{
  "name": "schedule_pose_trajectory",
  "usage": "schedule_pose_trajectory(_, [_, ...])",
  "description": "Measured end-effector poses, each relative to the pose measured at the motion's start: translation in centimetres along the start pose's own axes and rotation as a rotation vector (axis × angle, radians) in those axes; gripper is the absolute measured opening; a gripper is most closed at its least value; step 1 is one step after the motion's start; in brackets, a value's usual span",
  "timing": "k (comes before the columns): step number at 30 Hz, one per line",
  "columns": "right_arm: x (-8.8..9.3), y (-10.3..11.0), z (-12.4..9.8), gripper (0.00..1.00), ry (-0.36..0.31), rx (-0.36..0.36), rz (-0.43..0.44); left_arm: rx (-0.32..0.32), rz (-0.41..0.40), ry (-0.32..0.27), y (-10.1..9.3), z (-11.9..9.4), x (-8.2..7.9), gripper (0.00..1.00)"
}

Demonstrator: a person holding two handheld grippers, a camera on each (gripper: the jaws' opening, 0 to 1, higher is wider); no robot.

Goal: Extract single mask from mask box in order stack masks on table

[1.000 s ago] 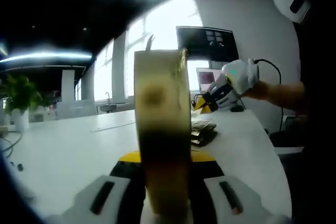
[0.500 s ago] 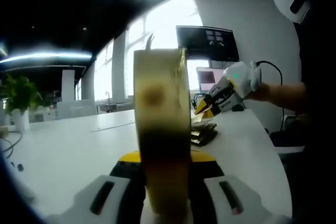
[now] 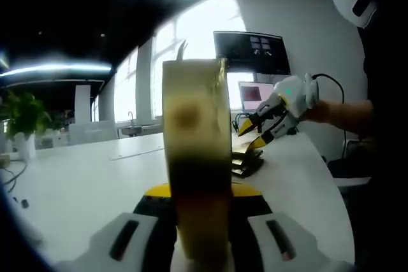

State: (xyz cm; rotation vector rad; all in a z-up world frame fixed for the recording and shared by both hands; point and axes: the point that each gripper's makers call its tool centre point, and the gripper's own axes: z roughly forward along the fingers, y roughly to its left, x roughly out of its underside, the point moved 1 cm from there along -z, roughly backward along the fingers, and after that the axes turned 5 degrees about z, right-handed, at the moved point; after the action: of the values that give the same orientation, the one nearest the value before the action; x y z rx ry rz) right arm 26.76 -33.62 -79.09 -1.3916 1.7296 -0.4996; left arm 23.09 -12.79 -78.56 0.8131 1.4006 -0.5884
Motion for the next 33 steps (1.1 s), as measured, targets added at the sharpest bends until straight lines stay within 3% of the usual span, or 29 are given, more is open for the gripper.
schedule_pose_trajectory(5, [-0.3, 0.0, -0.4, 0.24, -0.041, -0.02, 0.085, 0.0, 0.001, 0.0, 0.0, 0.0, 0.0, 0.32])
schedule_pose_trajectory(15, [-0.2, 0.0, -1.4, 0.28, -0.068, -0.045, 0.173, 0.001, 0.001, 0.0, 0.0, 0.0, 0.0, 0.32])
schedule_pose_trajectory(21, [0.0, 1.0, -2.0, 0.29, -0.101, -0.088, 0.251, 0.002, 0.0, 0.0, 0.0, 0.0, 0.0, 0.32])
schedule_pose_trajectory(24, [-0.3, 1.2, -2.5, 0.29, -0.144, -0.11, 0.316, 0.003, 0.0, 0.0, 0.0, 0.0, 0.0, 0.32])
schedule_pose_trajectory(33, [-2.9, 0.1, -3.9, 0.28, -0.364, -0.137, 0.56, 0.003, -0.001, 0.0, 0.0, 0.0, 0.0, 0.32])
